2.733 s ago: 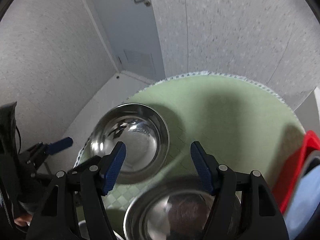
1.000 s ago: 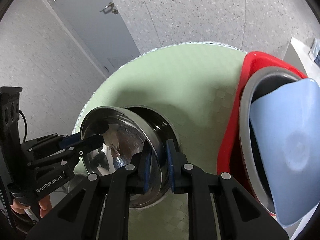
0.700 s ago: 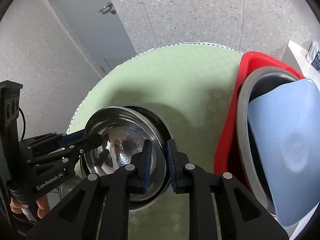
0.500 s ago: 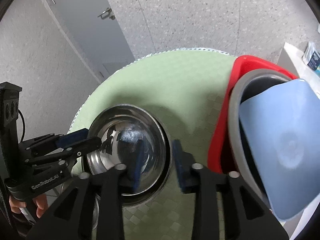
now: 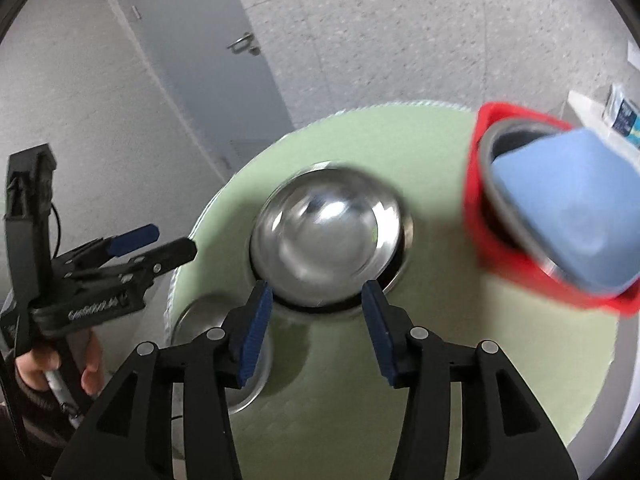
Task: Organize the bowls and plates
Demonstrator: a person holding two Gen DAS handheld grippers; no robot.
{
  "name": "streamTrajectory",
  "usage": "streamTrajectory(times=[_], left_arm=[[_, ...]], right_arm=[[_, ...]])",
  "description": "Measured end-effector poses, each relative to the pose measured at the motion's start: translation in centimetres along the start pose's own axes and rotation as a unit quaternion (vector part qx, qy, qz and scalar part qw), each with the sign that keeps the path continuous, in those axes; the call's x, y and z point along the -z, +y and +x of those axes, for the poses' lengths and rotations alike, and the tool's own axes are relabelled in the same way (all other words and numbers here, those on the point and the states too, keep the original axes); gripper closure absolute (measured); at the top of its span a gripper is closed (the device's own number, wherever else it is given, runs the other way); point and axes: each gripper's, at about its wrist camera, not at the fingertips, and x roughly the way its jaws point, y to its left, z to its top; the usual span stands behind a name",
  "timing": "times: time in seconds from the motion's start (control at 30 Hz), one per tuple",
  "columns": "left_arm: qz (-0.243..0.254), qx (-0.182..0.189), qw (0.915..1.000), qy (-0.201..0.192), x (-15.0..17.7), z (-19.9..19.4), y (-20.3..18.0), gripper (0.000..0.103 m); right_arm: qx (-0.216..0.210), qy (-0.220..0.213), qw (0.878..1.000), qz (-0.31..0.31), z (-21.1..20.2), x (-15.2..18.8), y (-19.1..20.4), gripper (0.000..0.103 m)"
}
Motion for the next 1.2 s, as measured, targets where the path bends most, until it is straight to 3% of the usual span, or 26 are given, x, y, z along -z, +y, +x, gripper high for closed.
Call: streamTrajectory(times=[0.17,0.47,0.57,0.7,0.87,1.0,1.2], left_arm=[[-0.016,0.008,0.9993,0.032,3.2,-0.3,1.0,0.029],[-0.005,0.043,0.9962,0.075,5.7,1.0,0.6,0.034],[0.004,0.05,0.9946,0.091,5.3,2.4,-0.3,0.052],[0.007,0.066,0.9923,0.104,5.5,2.9,-0.2,0.079],[0.008,0.067,0.9932,0.095,5.4,2.3,0.3,0.088],[0.014,0.063,0.9952,0.074,4.8,0.5,-0.2,0.088],[0.017,0.081,0.9962,0.029,2.1,-2.9,-0.6,0.088]], right_arm=[[-0.009,0.031,0.999,-0.003,1.8,2.8,1.9,0.053],[-0.032,0.085,0.996,0.005,6.0,5.4,3.4,0.053],[-0.044,0.093,0.995,0.011,6.6,5.6,3.6,0.055],[-0.061,0.105,0.992,0.018,7.3,5.6,3.7,0.073],[-0.058,0.106,0.992,0.018,7.3,5.2,3.6,0.077],[-0.065,0.102,0.993,0.015,6.1,5.1,3.7,0.078],[-0.067,0.062,0.996,-0.001,2.8,2.6,4.1,0.078]])
